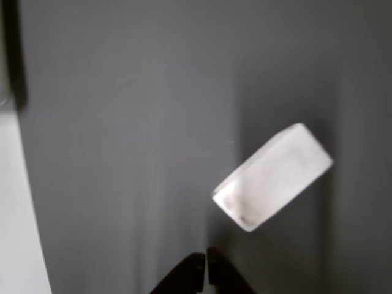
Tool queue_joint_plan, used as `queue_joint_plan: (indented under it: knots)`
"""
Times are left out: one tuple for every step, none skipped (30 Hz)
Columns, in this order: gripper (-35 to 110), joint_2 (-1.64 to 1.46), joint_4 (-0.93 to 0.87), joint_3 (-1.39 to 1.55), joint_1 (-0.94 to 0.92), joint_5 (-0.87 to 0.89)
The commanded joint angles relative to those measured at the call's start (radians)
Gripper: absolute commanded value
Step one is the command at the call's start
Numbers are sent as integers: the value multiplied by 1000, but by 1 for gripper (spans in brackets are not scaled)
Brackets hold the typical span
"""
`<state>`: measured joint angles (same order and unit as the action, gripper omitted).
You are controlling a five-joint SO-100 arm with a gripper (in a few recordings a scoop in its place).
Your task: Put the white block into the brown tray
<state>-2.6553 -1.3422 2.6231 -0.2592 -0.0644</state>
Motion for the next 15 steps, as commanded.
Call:
queue_joint_plan:
  knots:
    - [0, 20, 23, -48, -54, -29]
    - [0, 23, 37, -48, -72, -49]
    - [0, 26, 49, -46, -91, -67]
    - [0, 32, 60, -44, -110, -80]
    - [0, 44, 69, -41, -126, -89]
    - [0, 60, 81, -38, -138, -94]
    - [0, 78, 89, -38, -147, -94]
    - [0, 97, 95, -38, -153, -94]
    - [0, 112, 103, -40, -156, -95]
    - [0, 124, 109, -41, -158, -95]
    - [0, 135, 110, -43, -161, -89]
    - [0, 143, 112, -46, -164, -89]
    - [0, 150, 117, -49, -170, -89]
    - [0, 160, 121, -55, -178, -94]
    - [0, 169, 126, -63, -186, -94]
